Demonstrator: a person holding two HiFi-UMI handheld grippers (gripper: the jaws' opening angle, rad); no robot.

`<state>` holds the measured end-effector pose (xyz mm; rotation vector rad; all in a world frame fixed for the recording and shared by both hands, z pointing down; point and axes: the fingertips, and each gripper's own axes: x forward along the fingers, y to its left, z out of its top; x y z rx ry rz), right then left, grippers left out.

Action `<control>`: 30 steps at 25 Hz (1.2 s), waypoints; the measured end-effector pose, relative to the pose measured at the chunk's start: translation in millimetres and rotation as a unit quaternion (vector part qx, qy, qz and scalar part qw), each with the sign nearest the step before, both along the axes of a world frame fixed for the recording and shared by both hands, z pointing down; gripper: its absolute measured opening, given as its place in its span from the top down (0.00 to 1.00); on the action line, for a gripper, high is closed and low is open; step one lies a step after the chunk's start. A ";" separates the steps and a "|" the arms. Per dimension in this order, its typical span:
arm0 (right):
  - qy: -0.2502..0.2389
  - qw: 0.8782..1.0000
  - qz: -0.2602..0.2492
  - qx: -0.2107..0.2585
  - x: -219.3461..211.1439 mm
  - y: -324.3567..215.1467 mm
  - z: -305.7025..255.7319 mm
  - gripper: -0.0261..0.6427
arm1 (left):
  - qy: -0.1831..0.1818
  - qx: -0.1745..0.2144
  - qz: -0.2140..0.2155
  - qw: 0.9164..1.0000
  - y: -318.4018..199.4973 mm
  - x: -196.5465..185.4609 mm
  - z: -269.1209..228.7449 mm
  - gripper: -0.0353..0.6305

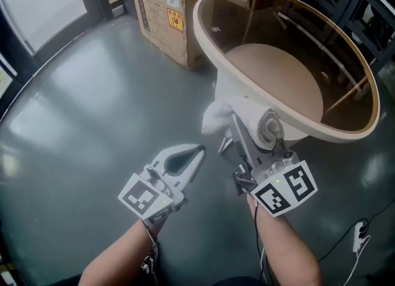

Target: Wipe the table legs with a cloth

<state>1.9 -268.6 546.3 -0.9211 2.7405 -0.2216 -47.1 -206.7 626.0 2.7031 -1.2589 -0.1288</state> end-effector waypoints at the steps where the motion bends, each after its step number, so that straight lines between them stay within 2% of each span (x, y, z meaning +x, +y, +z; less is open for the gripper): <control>1: 0.002 1.000 0.001 -0.009 1.6 -0.4 10.5 0.84 | 0.001 -0.006 0.001 1.000 2.1 0.3 7.4 0.94; 5: 0.016 0.999 0.003 -0.030 2.8 -0.2 52.9 0.84 | -0.003 -0.027 0.006 1.000 8.2 0.2 31.9 0.94; 11: 0.022 0.999 0.002 -0.032 3.6 -1.8 104.6 0.84 | -0.009 -0.038 0.011 0.999 7.5 0.2 64.0 0.94; 16: 0.014 1.000 0.005 -0.008 5.2 -3.7 116.4 0.84 | -0.015 -0.054 0.017 0.998 3.5 0.9 82.0 0.94; 23: 0.003 1.000 0.009 -0.014 7.8 -10.7 146.5 0.84 | -0.022 -0.066 0.026 0.997 9.4 2.8 103.4 0.94; 30: 0.008 0.999 0.008 -0.043 6.9 -6.9 193.7 0.84 | -0.021 -0.094 0.035 0.995 26.2 5.1 129.8 0.94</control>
